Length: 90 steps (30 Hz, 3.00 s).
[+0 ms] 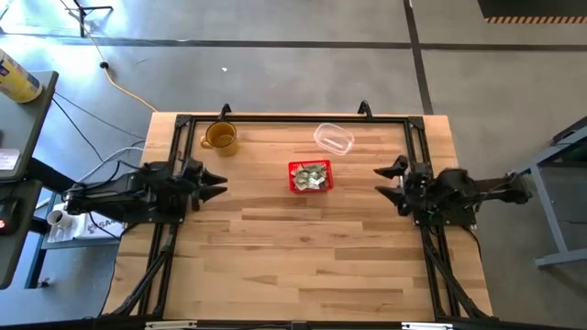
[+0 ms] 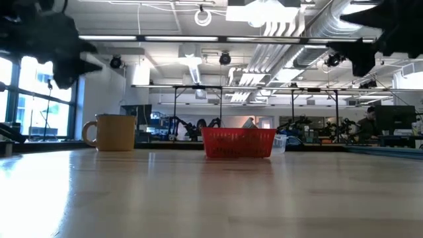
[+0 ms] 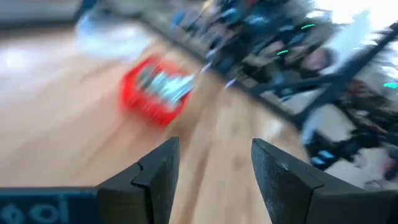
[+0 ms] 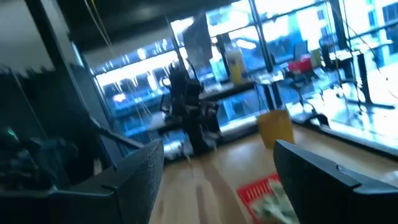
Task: Pick and place items into bin
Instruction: Return to Home Position
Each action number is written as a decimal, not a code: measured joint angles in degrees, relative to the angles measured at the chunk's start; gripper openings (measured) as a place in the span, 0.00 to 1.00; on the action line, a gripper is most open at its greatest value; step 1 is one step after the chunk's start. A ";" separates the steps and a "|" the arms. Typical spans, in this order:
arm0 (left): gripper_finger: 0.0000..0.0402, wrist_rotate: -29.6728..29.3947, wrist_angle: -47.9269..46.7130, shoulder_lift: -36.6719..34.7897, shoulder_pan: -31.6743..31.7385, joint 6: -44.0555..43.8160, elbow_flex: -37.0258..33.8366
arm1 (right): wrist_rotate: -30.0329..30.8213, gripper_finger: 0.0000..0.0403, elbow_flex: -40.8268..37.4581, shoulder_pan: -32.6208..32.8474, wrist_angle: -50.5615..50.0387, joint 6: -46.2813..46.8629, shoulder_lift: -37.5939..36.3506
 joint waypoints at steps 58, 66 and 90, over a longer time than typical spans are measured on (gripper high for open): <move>0.58 0.39 -20.87 -0.09 -0.02 -9.37 -1.17 | -2.62 0.73 -2.25 0.00 -8.03 -0.03 2.06; 0.58 0.39 -20.87 -0.09 -0.02 -9.37 -1.17 | -2.62 0.73 -2.25 0.00 -8.04 -0.03 2.06; 0.58 0.37 -20.85 -0.07 -0.02 -9.37 -1.10 | -2.62 0.73 -2.25 0.00 -8.02 -0.03 2.06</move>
